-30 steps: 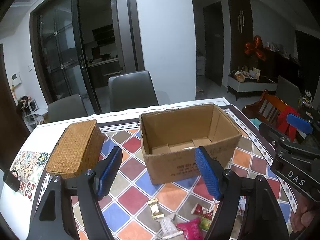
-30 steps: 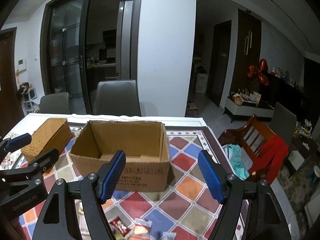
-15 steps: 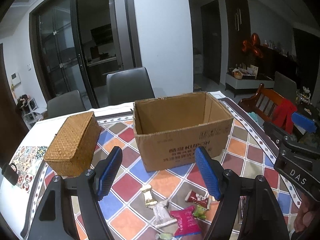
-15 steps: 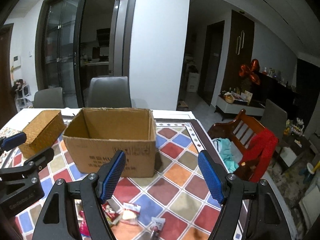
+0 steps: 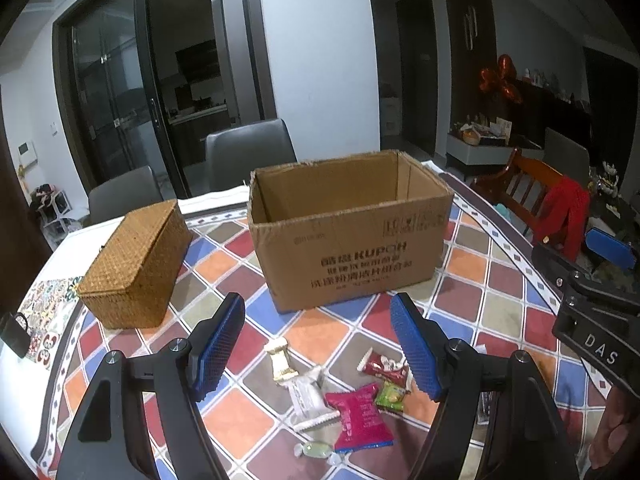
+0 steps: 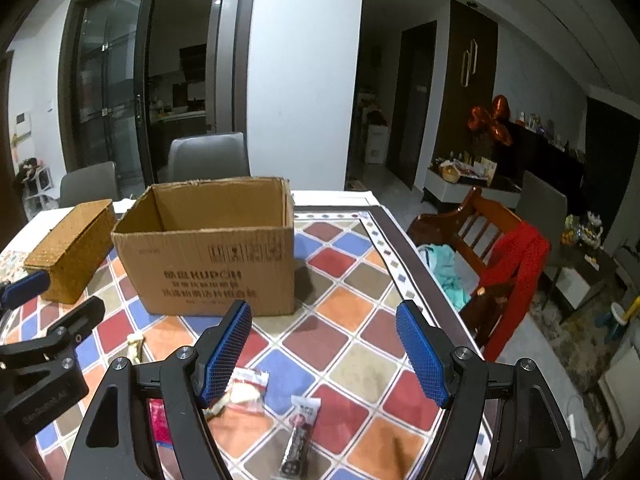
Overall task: Organize snacks
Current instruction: 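Move both tools back from the box toward the remaining snacks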
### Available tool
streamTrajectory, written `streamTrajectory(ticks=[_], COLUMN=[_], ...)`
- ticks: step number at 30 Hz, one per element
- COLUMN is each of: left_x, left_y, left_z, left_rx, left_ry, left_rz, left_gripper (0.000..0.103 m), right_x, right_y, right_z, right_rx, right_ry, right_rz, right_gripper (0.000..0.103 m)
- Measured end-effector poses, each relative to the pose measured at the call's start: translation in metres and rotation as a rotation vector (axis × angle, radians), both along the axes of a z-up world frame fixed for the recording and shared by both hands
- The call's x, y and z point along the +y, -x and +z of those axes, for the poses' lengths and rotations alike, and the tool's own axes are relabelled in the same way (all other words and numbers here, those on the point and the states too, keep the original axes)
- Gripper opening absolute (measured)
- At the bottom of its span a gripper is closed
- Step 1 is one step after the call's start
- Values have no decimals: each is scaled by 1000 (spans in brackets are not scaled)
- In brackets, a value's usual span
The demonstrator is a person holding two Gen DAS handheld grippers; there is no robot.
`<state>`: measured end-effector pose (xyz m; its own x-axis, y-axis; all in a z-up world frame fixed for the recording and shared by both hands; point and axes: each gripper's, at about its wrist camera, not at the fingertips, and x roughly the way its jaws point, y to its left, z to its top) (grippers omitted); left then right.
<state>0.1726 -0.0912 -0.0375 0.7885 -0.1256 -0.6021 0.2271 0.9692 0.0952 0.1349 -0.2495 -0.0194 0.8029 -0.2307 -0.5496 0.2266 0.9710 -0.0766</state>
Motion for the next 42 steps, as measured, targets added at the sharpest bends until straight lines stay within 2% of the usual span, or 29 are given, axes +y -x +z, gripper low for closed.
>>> streamTrajectory(ticks=[14, 42], left_x=[-2, -3], left_y=[13, 21], left_z=[-27, -73], left_rx=[46, 121], left_ry=[-2, 9], left_rz=[-15, -33], left_gripper=[75, 75], right_x=[-4, 2], right_y=[17, 24], right_z=[-23, -68], right_rx=[48, 126], right_ry=[-20, -65], right_rz=[-1, 4], right_gripper=[76, 75])
